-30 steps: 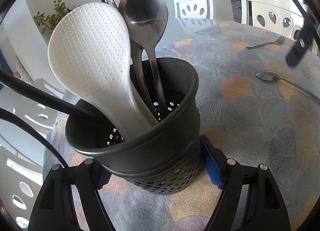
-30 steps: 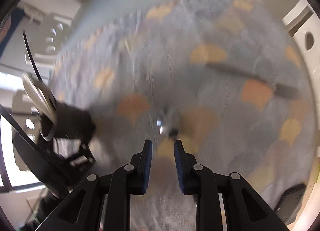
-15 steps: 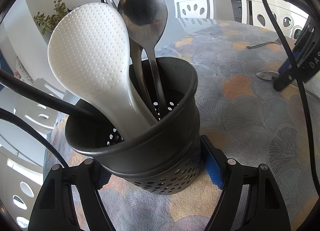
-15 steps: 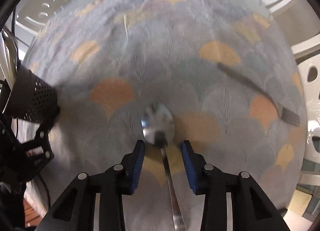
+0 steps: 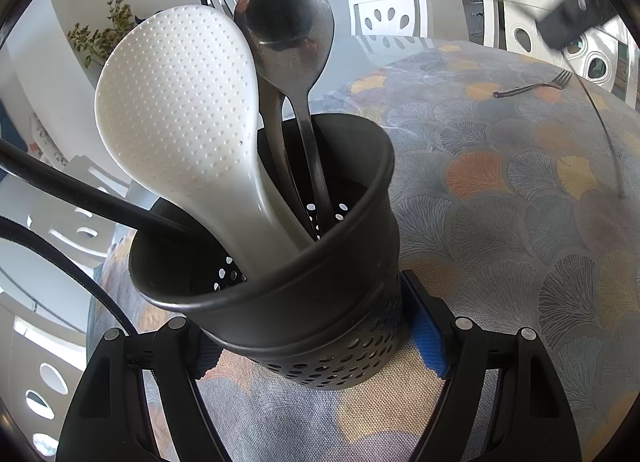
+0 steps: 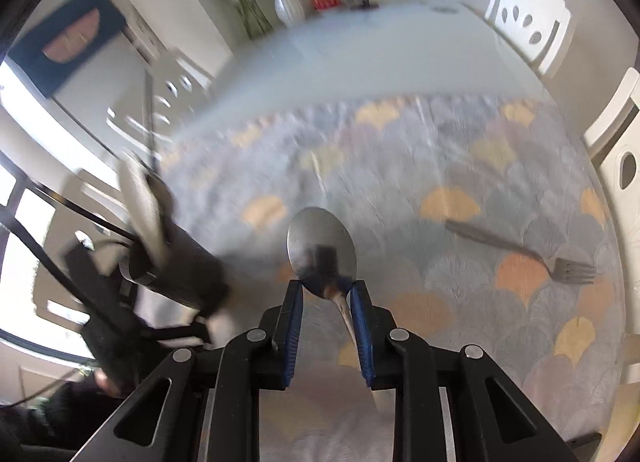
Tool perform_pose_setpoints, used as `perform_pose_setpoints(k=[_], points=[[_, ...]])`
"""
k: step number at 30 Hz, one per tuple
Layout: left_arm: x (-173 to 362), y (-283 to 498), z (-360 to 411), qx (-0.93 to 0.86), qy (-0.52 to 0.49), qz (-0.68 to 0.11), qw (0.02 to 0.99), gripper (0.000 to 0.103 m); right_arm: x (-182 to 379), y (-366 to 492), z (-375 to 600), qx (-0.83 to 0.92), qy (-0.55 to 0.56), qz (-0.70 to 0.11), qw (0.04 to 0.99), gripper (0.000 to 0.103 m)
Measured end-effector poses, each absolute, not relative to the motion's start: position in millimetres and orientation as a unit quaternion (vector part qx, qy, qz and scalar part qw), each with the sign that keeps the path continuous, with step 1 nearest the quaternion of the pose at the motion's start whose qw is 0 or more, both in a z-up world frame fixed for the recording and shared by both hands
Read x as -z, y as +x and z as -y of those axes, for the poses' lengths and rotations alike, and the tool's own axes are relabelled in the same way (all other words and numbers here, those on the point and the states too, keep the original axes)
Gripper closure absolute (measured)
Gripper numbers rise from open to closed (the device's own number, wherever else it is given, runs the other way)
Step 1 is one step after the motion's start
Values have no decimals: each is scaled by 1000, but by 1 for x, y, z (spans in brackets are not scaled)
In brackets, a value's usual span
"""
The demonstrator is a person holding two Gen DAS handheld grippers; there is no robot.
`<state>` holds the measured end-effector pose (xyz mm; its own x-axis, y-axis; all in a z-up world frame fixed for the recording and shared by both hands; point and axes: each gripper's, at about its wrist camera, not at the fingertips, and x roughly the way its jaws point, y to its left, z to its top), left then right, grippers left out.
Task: Organize utensils
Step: 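Lift the spoon with the right gripper and adjust its grip, then carry the spoon with the right gripper and drop it into the holder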
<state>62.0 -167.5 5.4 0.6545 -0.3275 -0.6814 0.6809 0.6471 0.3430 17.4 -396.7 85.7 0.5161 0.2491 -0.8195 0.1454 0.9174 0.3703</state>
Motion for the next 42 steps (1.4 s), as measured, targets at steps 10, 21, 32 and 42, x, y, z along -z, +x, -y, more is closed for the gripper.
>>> perform_pose_setpoints(k=[10,21,32,42], points=[[-5,62,168,293,301,-294,859,26,-151,47,388,-65,205,-416,883,87],[-5,63,167,294,299,-295,858,26,-29,104,409,5,224,-521,823,39],[-6,66,165,294,298,-296,858,26,4,149,376,48,85,-532,841,72],[-7,73,160,295,297,-297,858,26,-62,100,413,34,185,-463,866,72]])
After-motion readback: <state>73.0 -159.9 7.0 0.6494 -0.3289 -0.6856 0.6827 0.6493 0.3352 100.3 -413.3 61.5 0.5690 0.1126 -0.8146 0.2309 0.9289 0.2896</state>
